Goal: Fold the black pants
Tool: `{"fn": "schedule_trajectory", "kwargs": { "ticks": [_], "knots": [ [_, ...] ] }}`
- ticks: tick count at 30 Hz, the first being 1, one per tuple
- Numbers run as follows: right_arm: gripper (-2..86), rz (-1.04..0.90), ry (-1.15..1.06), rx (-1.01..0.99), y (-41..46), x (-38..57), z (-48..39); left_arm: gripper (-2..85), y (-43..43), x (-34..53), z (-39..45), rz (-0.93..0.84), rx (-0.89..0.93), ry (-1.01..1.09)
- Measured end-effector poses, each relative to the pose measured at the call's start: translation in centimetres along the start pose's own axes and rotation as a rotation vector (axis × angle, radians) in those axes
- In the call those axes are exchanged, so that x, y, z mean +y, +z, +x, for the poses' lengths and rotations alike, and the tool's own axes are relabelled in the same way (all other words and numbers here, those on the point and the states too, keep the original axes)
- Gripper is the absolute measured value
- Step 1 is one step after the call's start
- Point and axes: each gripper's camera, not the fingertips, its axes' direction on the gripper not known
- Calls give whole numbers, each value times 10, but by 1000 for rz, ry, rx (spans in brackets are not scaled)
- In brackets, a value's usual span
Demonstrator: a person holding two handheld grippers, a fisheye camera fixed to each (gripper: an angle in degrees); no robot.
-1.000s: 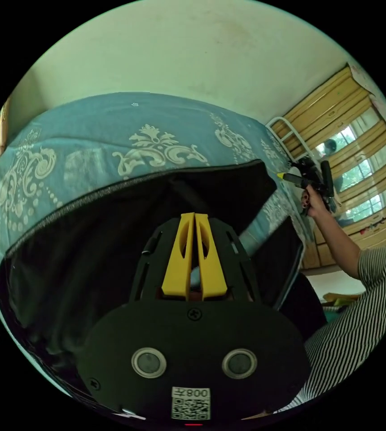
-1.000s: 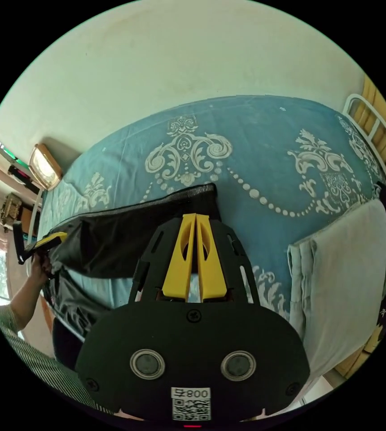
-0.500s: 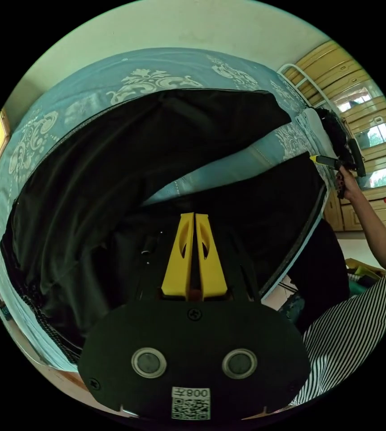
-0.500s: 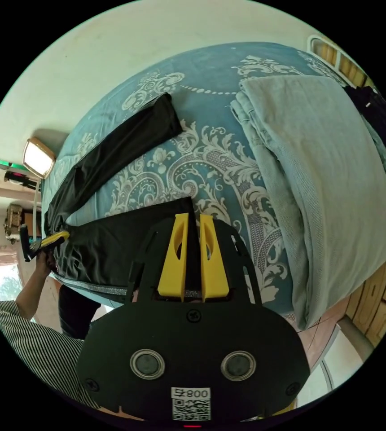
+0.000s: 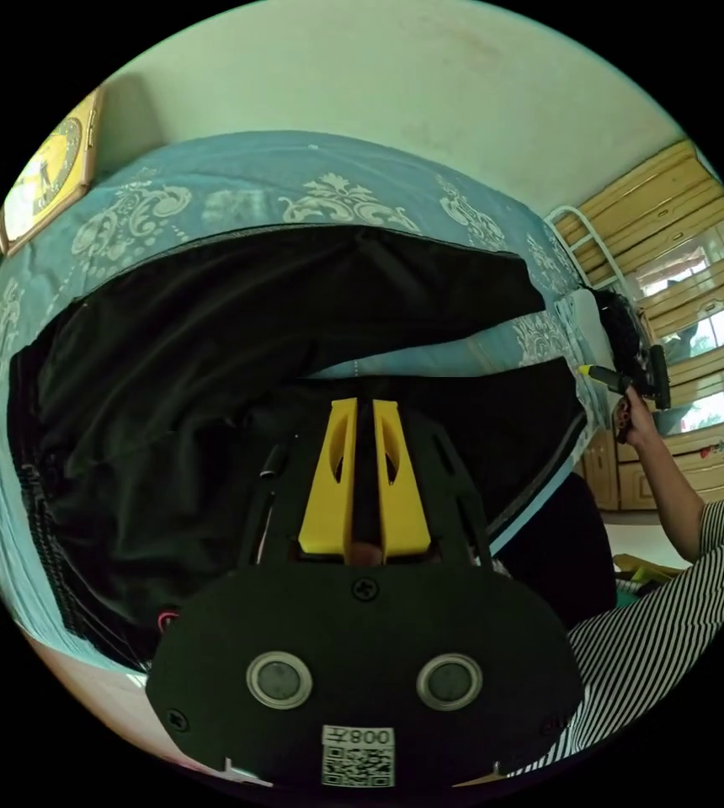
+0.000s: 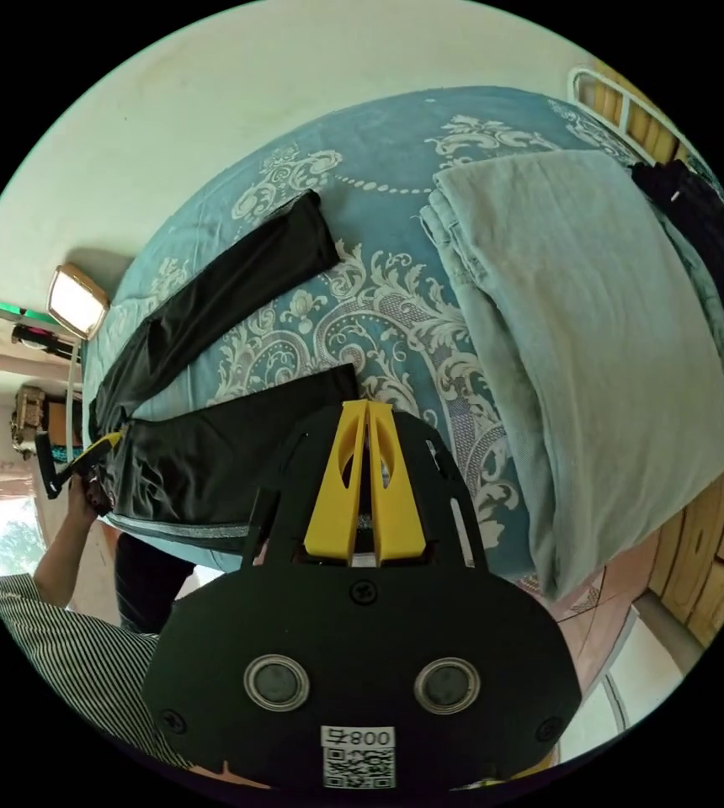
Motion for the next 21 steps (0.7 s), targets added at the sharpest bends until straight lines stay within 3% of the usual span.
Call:
{"fn": "schedule_trajectory", "kwargs": {
  "ticks": [4, 8, 13, 21],
  "knots": [
    [1, 47, -128, -65, 14, -14, -39, 35, 2, -11, -17, -4, -37, -7],
    [1, 33, -201, -88, 52, -50, -74, 21, 28, -18, -37, -150, -71, -65],
    [0, -2, -165, -69, 102, -87, -66, 6, 22, 8, -49, -184, 35, -31],
    [1, -24, -170, 47, 181, -126, -43, 2, 10, 27, -63, -159, 38, -16]
  ]
}}
